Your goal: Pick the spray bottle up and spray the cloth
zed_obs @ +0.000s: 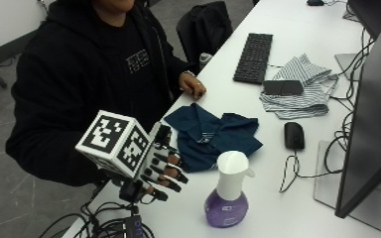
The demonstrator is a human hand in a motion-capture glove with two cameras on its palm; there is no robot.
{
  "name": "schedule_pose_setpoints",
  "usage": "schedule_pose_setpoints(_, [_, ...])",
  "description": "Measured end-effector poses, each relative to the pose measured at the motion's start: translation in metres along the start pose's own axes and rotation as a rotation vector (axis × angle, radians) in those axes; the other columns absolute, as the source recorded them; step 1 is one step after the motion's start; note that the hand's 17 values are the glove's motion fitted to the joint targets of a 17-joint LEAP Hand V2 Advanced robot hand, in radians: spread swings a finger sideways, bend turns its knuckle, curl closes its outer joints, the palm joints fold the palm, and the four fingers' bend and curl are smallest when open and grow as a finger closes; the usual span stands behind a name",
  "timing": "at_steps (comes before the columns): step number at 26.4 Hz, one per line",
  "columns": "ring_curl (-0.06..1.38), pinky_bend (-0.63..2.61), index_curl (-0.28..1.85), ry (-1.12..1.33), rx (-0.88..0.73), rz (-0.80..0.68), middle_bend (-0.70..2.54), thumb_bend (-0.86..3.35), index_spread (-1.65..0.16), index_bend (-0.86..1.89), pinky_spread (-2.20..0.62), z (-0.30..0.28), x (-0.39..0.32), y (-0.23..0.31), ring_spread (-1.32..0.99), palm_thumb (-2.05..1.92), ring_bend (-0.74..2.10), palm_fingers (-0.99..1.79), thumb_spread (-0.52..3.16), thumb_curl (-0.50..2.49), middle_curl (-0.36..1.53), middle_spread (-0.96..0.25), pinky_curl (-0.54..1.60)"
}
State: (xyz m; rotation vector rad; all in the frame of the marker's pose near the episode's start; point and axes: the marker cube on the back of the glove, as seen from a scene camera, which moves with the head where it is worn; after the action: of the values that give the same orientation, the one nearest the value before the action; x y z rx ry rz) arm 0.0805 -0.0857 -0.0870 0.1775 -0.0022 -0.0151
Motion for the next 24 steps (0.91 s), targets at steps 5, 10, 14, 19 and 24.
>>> schedule_pose_setpoints(5, [0.33, 0.23, 0.24, -0.140, 0.133, 0.053, 0.33, 0.25, -0.34, 0.09, 0.12, -0.010, 0.011, -0.063, -0.15, 0.63, 0.45, 0.90, 1.23, 0.32, 0.35, -0.10, 0.28])
schedule_pose_setpoints(10, [0.35, 0.25, 0.22, -0.309, 0.140, 0.086, 0.36, 0.18, -0.33, 0.05, 0.09, -0.010, 0.032, -0.089, -0.16, 0.59, 0.48, 0.88, 1.21, 0.32, 0.37, -0.12, 0.31])
schedule_pose_setpoints(14, [0.36, 0.28, 0.21, -0.445, 0.182, 0.099, 0.35, 0.14, -0.33, 0.06, 0.07, 0.004, 0.031, -0.110, -0.17, 0.59, 0.48, 0.88, 1.17, 0.32, 0.38, -0.12, 0.33])
schedule_pose_setpoints(19, [0.37, 0.28, 0.20, -0.550, 0.195, 0.106, 0.36, 0.08, -0.33, 0.09, 0.05, 0.019, 0.025, -0.131, -0.18, 0.59, 0.49, 0.90, 1.10, 0.32, 0.39, -0.14, 0.33])
schedule_pose_setpoints(24, [0.36, 0.19, 0.26, -0.665, 0.245, 0.123, 0.33, 0.07, -0.32, 0.23, 0.02, 0.029, 0.015, -0.143, -0.19, 0.66, 0.46, 1.04, 1.05, 0.35, 0.39, -0.16, 0.31])
